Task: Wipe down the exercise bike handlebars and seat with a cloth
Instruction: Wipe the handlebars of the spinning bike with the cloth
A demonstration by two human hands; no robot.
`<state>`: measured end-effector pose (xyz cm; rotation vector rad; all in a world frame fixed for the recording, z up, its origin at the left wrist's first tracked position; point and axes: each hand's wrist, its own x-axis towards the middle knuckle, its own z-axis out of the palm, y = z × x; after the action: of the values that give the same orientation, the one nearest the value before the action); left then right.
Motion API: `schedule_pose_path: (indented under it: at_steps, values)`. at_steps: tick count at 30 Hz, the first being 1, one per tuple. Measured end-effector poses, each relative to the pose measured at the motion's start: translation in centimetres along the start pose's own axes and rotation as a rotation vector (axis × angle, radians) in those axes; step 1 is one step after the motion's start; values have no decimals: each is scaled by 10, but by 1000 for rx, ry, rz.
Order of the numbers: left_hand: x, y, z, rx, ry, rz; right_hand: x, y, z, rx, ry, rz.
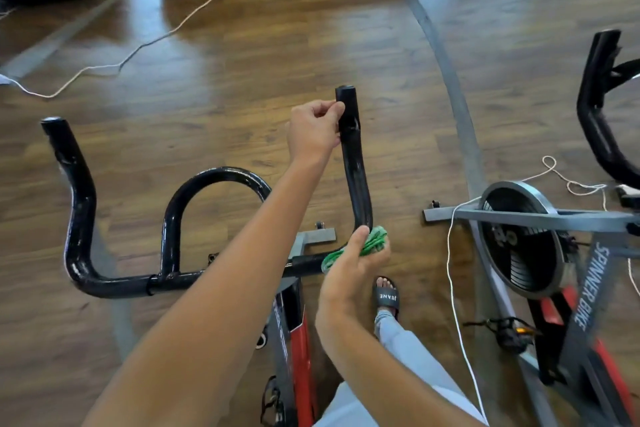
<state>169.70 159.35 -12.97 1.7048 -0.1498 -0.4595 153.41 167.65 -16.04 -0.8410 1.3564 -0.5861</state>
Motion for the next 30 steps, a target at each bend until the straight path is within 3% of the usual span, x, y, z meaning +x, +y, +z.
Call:
schedule_pose_path:
  at_steps: [5, 10, 14, 18, 21, 26, 30]
  values:
    - [3, -8, 4, 14, 18, -3, 31, -2, 4, 125, 93, 126]
    - [6, -19, 4, 17, 25, -18, -15, 26, 27, 353, 154, 392]
    - [4, -17, 2, 26, -2, -12, 6, 28, 19, 328, 122, 322]
    - [6, -16, 2, 32, 7, -13, -7, 34, 26, 333, 200, 255]
    - [6, -17, 0, 43, -11, -15, -6, 31, 19, 287, 91, 259]
    - [4, -15, 1, 45, -3, -2, 53, -21, -8, -177, -233, -42]
    - [0, -6, 0, 33, -6, -14, 113, -86, 41, -448, -467, -287]
